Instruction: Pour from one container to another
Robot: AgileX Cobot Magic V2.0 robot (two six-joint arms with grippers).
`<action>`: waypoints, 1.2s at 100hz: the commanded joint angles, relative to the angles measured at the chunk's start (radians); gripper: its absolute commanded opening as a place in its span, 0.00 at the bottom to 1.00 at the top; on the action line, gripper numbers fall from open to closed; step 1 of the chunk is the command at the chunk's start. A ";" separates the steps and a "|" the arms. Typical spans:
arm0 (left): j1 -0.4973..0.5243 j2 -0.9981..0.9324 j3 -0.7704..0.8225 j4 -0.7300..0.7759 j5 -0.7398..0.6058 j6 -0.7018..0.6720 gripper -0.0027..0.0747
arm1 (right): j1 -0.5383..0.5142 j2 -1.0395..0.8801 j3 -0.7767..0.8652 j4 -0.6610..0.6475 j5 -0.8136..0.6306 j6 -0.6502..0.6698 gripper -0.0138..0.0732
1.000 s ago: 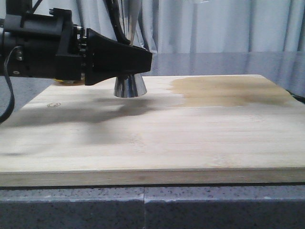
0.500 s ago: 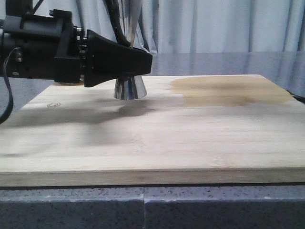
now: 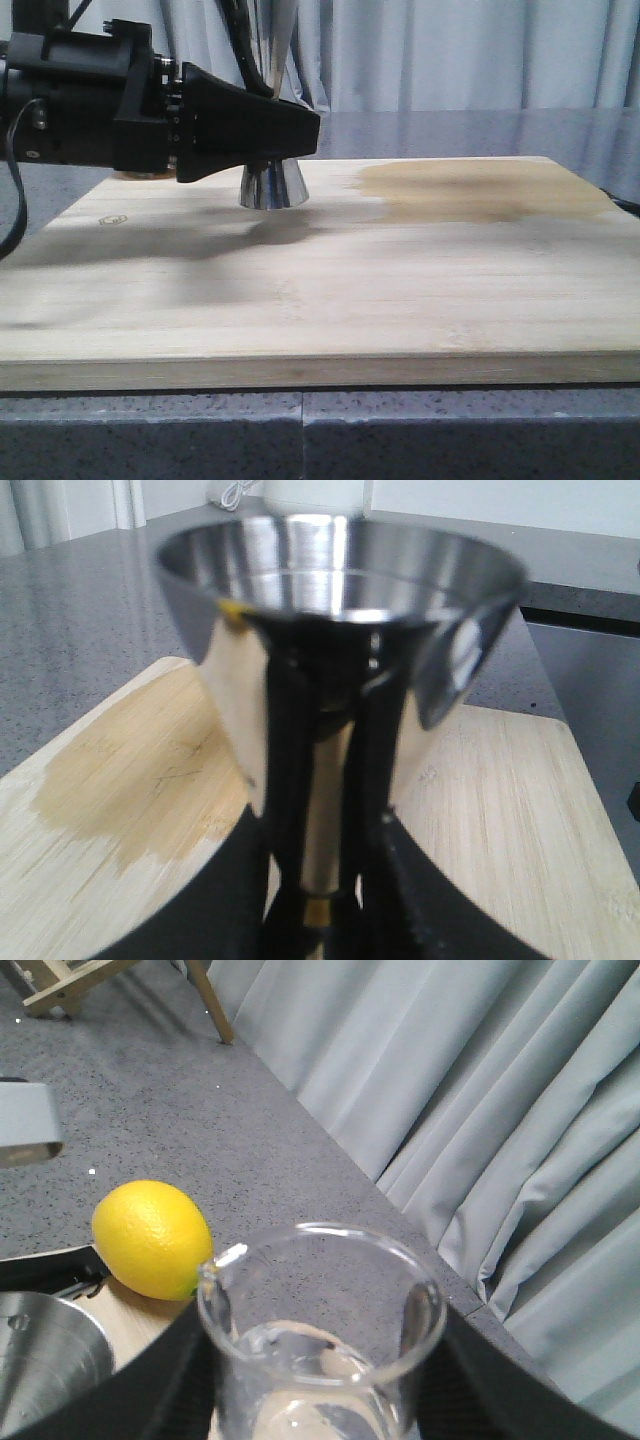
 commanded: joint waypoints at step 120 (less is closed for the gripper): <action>-0.008 -0.050 -0.019 -0.026 -0.213 -0.014 0.03 | 0.060 -0.040 -0.127 -0.204 0.015 0.002 0.36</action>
